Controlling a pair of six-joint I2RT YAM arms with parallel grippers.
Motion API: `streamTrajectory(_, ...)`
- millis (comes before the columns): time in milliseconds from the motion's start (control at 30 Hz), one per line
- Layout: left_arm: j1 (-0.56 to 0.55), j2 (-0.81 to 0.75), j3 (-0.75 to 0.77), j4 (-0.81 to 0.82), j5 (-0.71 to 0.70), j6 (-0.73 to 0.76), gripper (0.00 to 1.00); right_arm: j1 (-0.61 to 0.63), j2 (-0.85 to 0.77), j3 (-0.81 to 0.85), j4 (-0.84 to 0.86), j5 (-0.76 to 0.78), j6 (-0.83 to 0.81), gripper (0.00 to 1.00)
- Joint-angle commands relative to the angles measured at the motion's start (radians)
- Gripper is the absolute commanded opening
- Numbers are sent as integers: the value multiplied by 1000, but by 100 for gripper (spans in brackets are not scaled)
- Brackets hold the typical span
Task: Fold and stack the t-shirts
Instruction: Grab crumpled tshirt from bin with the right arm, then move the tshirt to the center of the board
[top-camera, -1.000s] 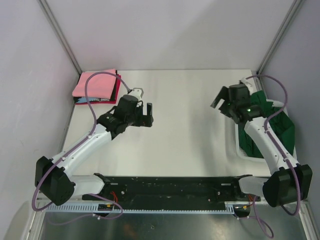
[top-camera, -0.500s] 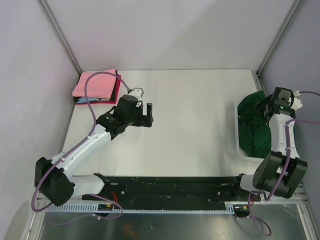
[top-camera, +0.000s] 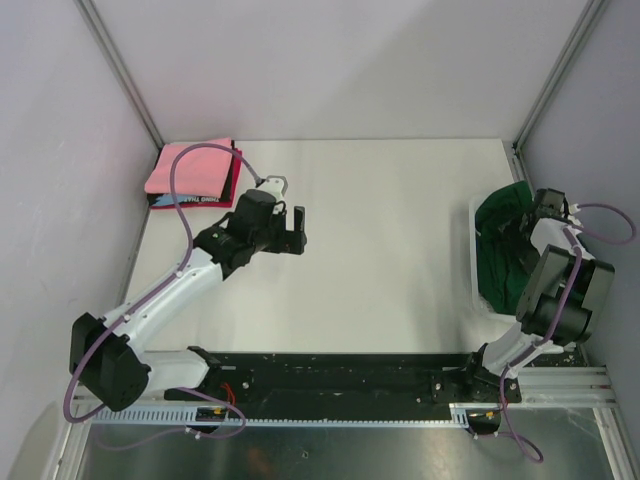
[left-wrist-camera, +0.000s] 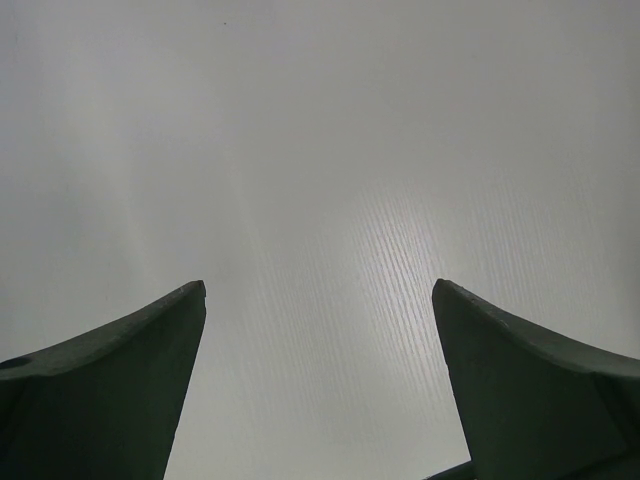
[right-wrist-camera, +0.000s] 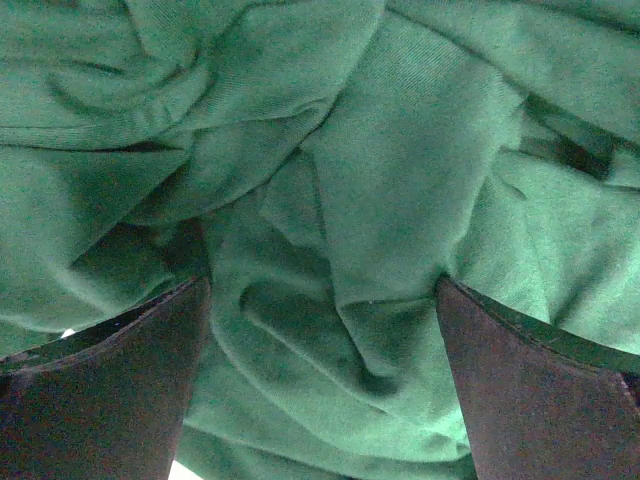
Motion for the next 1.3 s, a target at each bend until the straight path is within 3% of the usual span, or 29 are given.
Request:
streamTrajectory(0, 7, 8, -9, 14, -16, 21, 100, 1, 58, -13, 70, 15, 14, 99)
streamTrajectory(100, 8, 12, -10, 14, -17, 19, 99, 3, 86, -24, 78, 9, 10, 96)
streamTrajectory(200, 9, 15, -11, 15, -17, 18, 99, 3, 89, -27, 82, -1, -1, 86)
streamTrajectory(333, 9, 15, -11, 15, -21, 16, 99, 4, 52, -29, 75, -20, -27, 54)
streamTrajectory(467, 10, 11, -12, 15, -23, 16, 99, 3, -43, -23, 57, -46, -52, 10)
streamTrajectory(500, 9, 11, -12, 14, -23, 16, 99, 3, -73, -15, 45, -54, -55, 5)
streamTrajectory(733, 9, 13, -10, 14, -18, 14, 99, 25, -304, 140, -72, -110, -83, 0)
streamTrajectory(1000, 11, 5, -9, 15, -15, 11, 100, 93, -451, 501, -123, -196, -83, 0)
streamTrajectory(1267, 18, -4, -8, 14, -15, 8, 100, 396, -403, 851, -87, -179, -73, 0)
